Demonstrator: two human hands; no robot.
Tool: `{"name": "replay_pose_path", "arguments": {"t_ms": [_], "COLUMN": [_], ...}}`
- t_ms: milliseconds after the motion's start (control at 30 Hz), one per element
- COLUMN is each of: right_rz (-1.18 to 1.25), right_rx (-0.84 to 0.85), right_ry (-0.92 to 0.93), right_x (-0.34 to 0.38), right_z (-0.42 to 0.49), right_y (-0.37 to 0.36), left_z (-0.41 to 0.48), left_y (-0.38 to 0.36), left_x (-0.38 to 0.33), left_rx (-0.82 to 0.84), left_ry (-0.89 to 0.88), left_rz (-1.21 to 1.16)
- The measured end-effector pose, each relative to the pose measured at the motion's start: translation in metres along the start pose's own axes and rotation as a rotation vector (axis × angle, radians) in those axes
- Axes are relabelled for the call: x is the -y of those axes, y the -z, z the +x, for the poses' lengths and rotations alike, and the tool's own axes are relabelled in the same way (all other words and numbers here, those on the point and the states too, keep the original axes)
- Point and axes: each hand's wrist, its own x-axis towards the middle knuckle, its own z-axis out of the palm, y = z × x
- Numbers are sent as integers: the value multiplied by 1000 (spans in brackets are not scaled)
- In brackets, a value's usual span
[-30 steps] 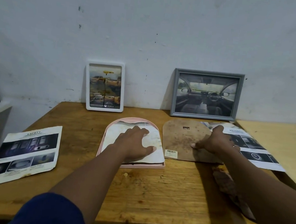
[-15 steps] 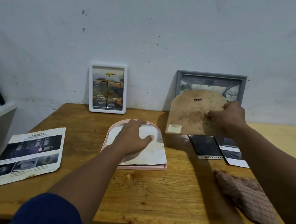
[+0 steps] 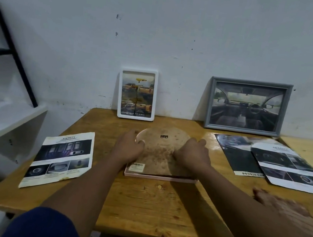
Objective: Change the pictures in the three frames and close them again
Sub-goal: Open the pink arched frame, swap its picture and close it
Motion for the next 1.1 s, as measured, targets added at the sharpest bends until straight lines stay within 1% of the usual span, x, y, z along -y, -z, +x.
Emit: {"name": "replay_pose_path", "arguments": {"t_ms": [133,200,367,500,600,733,833,933,1033,1100], "right_rz": [-272,-335,-222,-208,-282,-463,-500,-441,-371,-358], "right_rx": [7,13,14,130,80,31,13,-18,64,99], "right_ry": [101,146,325,360,400,443,440,472,535,535], "right_x": [3,0,-5,-8,-12,-2,6,3,-1,2], "right_z": [-10,-7,16,26,29,39,45,48,52,54], "right_y": [3,6,5,-11,-22,-15,-16,-27,-33,-30], "left_z": [0,2,7,11,13,22,28,29,32,35], "left_y": [-1,-3,-6,-8,-11,-15,-19,-25,-29,-29], "left_x": [4,6,7,7,6,2,1,7,12,14], "left_rx": [22,44,97,126,131,123,113,89,128,150], "left_ry": [-51,-89,-161,-206,-246,-295,-304,-311,-319,-318], "left_rz": [118,204,353,444,572,725,757,753,740,756]}}
